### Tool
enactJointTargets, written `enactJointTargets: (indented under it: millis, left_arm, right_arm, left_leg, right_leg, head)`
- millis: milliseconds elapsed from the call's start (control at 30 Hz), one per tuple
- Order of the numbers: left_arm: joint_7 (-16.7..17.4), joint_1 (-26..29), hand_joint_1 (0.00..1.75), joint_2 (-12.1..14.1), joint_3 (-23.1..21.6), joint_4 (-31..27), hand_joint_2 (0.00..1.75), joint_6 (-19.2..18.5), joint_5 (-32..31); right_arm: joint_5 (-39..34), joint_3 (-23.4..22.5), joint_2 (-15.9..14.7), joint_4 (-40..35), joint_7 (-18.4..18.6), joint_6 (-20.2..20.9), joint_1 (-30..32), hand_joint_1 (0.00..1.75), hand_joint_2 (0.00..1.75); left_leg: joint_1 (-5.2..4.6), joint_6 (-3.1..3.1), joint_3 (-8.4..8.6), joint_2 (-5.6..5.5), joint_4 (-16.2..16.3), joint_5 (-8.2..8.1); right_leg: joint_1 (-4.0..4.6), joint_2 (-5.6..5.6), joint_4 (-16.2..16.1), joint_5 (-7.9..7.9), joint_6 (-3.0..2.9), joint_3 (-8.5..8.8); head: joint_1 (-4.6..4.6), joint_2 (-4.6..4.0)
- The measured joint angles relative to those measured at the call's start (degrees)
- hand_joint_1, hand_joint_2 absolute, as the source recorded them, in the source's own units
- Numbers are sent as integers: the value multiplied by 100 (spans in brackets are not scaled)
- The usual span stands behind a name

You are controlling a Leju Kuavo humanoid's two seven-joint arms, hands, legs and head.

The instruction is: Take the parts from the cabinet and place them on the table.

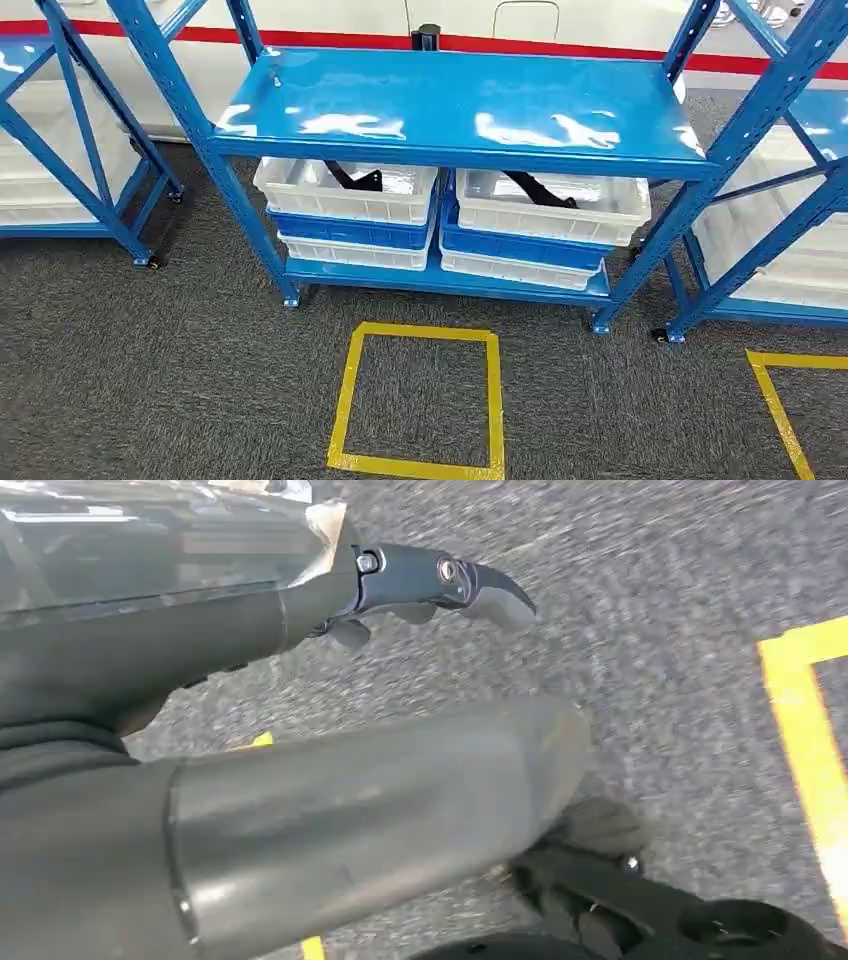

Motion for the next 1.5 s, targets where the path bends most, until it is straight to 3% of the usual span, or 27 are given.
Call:
enactJointTargets:
  millis: [33,67,100,167,233,300,367,433,467,500,533,567,600,633,700,767,833,900,933,967,1033,1067,1100,1167,1200,1267,1500]
  left_arm:
    - [0,28,0,0,0,4,0,-2,0]
    - [0,26,0,0,0,15,0,-9,0]
    - [0,19,0,7,0,13,0,-18,-2]
    - [0,31,0,9,0,11,0,-15,-2]
    - [-2,35,0,11,0,11,0,-15,-7]
    - [-2,25,0,20,2,11,0,-13,-7]
    - [-2,23,0,22,2,11,0,-13,-7]
    - [-2,36,0,20,0,11,0,-15,-7]
    - [-2,39,0,20,0,11,0,-15,-7]
    - [-2,38,0,20,0,11,0,-15,-7]
    - [-2,41,0,20,0,11,0,-15,-7]
    - [-2,38,0,13,0,15,0,-17,-7]
    - [-2,37,0,20,0,13,0,-20,-7]
    - [-2,37,0,13,0,13,0,-22,-7]
    - [-2,15,0,15,2,7,0,-22,-7]
    - [-2,-24,0,-4,0,4,0,-20,-9]
    - [-2,-46,0,-7,0,4,0,-20,-9]
    - [-2,-24,0,-2,0,4,0,-20,-9]
    - [0,-9,0,0,0,4,0,-13,-9]
    - [0,-2,0,4,0,5,0,15,-9]
    - [7,1,0,11,0,7,0,92,-18]
    - [13,23,0,11,0,13,0,109,-17]
    - [31,23,0,7,-2,17,0,120,-20]
    - [79,29,0,2,-2,15,0,138,-24]
    - [83,27,0,-15,-2,15,0,140,-24]
    - [83,15,0,-11,-4,15,0,140,-26]
    - [112,2,0,-11,-26,15,0,157,-63]
  right_arm:
    - [-13,4,-2,2,-7,2,6,0,0]
    - [-17,9,-11,7,-9,13,-10,0,0]
    - [-20,15,-11,2,-13,31,-48,0,0]
    - [-26,22,-11,0,-11,70,-35,0,0]
    - [-26,26,-4,-2,-11,92,-34,0,0]
    - [-26,26,-2,-2,-11,92,-53,0,0]
    - [-26,26,-2,-2,-11,92,-64,0,0]
    - [-26,28,2,-2,-9,92,-35,0,0]
    - [-26,28,2,-2,-9,92,-15,0,0]
    - [-26,28,2,-2,-9,92,2,0,0]
    - [-26,28,-2,0,-9,92,14,0,0]
    - [-28,31,-11,7,-9,92,30,0,0]
    - [-28,31,-2,2,-11,92,10,0,0]
    - [-28,33,-9,0,-11,92,-17,0,0]
    - [-28,35,-7,-2,-11,92,-11,0,0]
    - [-31,37,-18,-2,-11,92,-16,0,0]
    - [-31,37,-20,-2,-11,92,-38,0,0]
    - [-28,42,-15,-2,-11,90,-32,0,0]
    - [-24,46,-11,-2,-13,92,-29,0,0]
    - [-24,57,-2,-2,-20,92,-6,0,0]
    - [-24,72,13,-2,-33,92,-5,0,0]
    - [-24,74,13,-2,-48,92,2,0,0]
    - [-24,76,13,-2,-70,90,-15,0,0]
    - [-22,81,11,-2,-107,81,-37,0,0]
    - [-22,81,4,-2,-116,81,-28,0,0]
    - [-26,83,15,-2,-118,87,-22,0,0]
    - [-76,85,22,-2,-87,98,-35,0,0]
  left_leg:
    - [15,0,52,20,-422,526]
    - [-34,20,-7,66,-378,322]
    - [-59,87,33,76,-400,314]
    - [-60,204,93,58,-486,346]
    - [-28,292,366,34,-583,345]
    - [-30,340,473,24,-662,318]
    - [-47,369,592,14,-739,251]
    - [-51,366,775,-24,-789,151]
    - [-52,356,881,-46,-798,85]
    - [-52,344,975,-53,-800,16]
    - [-54,328,985,-50,-806,-49]
    - [-65,305,1093,-47,-783,-145]
    - [-79,257,1134,-44,-818,-235]
    - [-73,202,1224,-39,-885,-289]
    - [-73,146,1393,-28,-759,-223]
    - [-60,102,1235,-6,-351,-295]
    - [-34,63,641,-6,466,-543]
    - [-34,21,190,-6,849,-964]
    - [-30,15,87,-6,772,-982]
    - [-27,18,77,-3,522,-834]
    - [-20,35,170,-1,-274,-40]
    - [-19,54,186,11,-478,481]
    - [-52,84,118,26,-482,272]
    - [-58,133,192,22,-507,447]
    - [-52,108,193,21,-528,487]
    - [-61,117,191,-8,-535,477]
    - [-93,228,246,-11,-565,401]
  right_leg:
    - [11,-1,-17,-80,45,7]
    - [20,15,-6,-134,91,145]
    - [39,8,-69,-177,142,108]
    - [52,6,-97,-110,269,300]
    - [28,-13,57,-156,308,295]
    - [30,-13,851,-236,266,-225]
    - [48,-13,1605,-618,186,-873]
    - [49,-14,1546,-721,202,-1121]
    - [49,-14,1218,-580,273,-1106]
    - [50,-16,808,-302,346,-1054]
    - [59,-27,413,87,415,-1012]
    - [83,-64,129,493,427,-1037]
    - [97,-115,127,416,279,-966]
    - [147,-95,107,414,227,-900]
    - [99,-65,27,536,90,-776]
    - [46,-73,21,534,-7,-565]
    - [52,-68,21,481,-78,-555]
    - [52,-39,21,388,-67,-492]
    - [50,-29,22,345,-58,-430]
    - [46,-24,24,305,-42,-354]
    - [35,-21,24,190,3,-219]
    - [42,-13,17,152,31,-254]
    - [92,17,47,108,76,-175]
    - [111,12,28,54,121,-205]
    - [120,8,19,56,31,-198]
    - [118,-12,-54,60,40,-155]
    - [94,-23,-230,67,180,-50]
  head:
    - [0,0]
    - [-10,0]
    - [-24,0]
    - [-26,0]
    - [-4,0]
    - [39,0]
    - [37,0]
    - [39,0]
    - [42,0]
    - [48,0]
    - [50,0]
    - [52,0]
    - [64,0]
    - [50,0]
    - [61,0]
    - [37,0]
    - [13,0]
    - [-7,0]
    - [0,0]
    - [-4,0]
    - [-2,0]
    - [-7,0]
    - [-4,0]
    - [-2,0]
    - [-2,0]
    - [-4,0]
    - [0,0]
